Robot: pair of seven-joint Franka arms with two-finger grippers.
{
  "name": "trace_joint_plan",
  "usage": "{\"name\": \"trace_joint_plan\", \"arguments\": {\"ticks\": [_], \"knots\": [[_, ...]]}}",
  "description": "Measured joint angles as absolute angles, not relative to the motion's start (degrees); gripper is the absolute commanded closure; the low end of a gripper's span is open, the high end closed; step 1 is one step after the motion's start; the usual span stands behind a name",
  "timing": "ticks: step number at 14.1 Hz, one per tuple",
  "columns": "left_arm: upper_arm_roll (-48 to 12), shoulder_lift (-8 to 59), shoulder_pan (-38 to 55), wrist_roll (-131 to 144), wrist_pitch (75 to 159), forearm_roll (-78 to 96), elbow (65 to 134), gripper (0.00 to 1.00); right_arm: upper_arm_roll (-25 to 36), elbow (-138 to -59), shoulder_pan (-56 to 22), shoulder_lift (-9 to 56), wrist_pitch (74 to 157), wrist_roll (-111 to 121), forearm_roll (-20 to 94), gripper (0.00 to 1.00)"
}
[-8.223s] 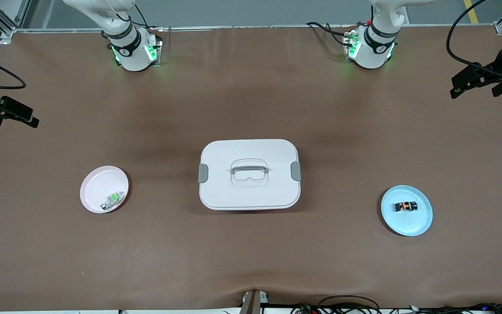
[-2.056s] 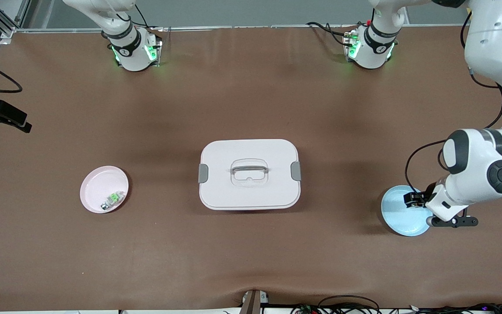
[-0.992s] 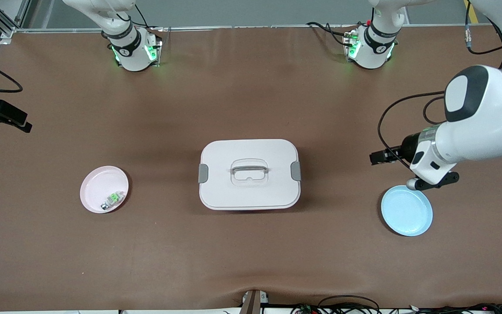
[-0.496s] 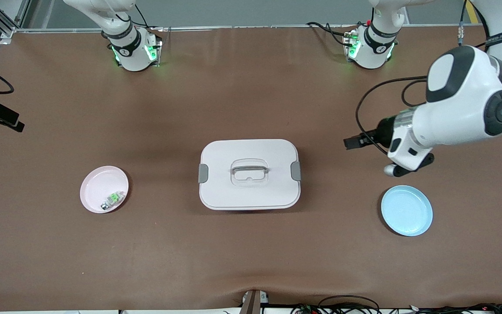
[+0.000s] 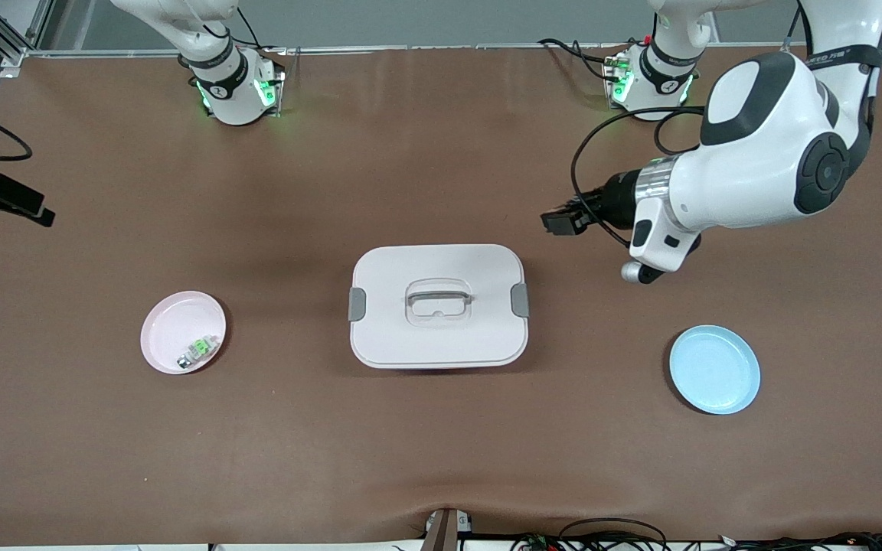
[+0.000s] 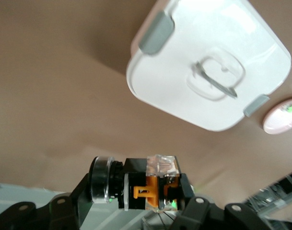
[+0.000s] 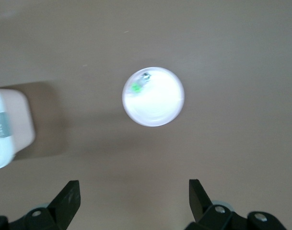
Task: Transfer orange switch to right arm and place
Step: 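Lift the orange switch with the left gripper toward the box, then hold the switch above the box while the right gripper reaches it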
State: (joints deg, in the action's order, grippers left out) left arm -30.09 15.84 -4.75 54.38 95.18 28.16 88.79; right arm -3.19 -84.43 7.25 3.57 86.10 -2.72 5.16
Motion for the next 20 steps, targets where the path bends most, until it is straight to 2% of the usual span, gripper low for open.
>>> {"name": "trace_joint_plan", "arguments": {"ticks": [6, 8, 13, 16, 20], "knots": [[-30.31, 17.16, 2.29, 67.28, 101.20, 31.99, 88.25, 1.00, -3.45, -87.42, 6.93, 1.46, 88.02, -14.62, 16.52, 0.00], [-30.32, 17.78, 4.40, 71.25, 104.35, 32.65, 88.10, 1.00, -3.65, -93.63, 5.77, -3.07, 93.15, -17.66, 20.26, 0.00], [-30.33, 19.96, 7.02, 78.81, 109.26, 33.60, 86.78, 1.00, -4.03, -115.47, 2.53, -18.23, 106.69, -23.19, 28.93, 0.00], [-30.33, 21.70, 8.16, 81.07, 110.88, 33.62, 85.36, 1.00, -4.20, -121.20, 0.00, -22.47, 111.00, -30.23, 33.08, 0.00], [-30.33, 23.15, 8.52, 82.16, 112.46, 33.62, 84.22, 1.00, -6.22, -126.51, -7.09, -26.02, 119.75, -38.81, 34.75, 0.00]]}}
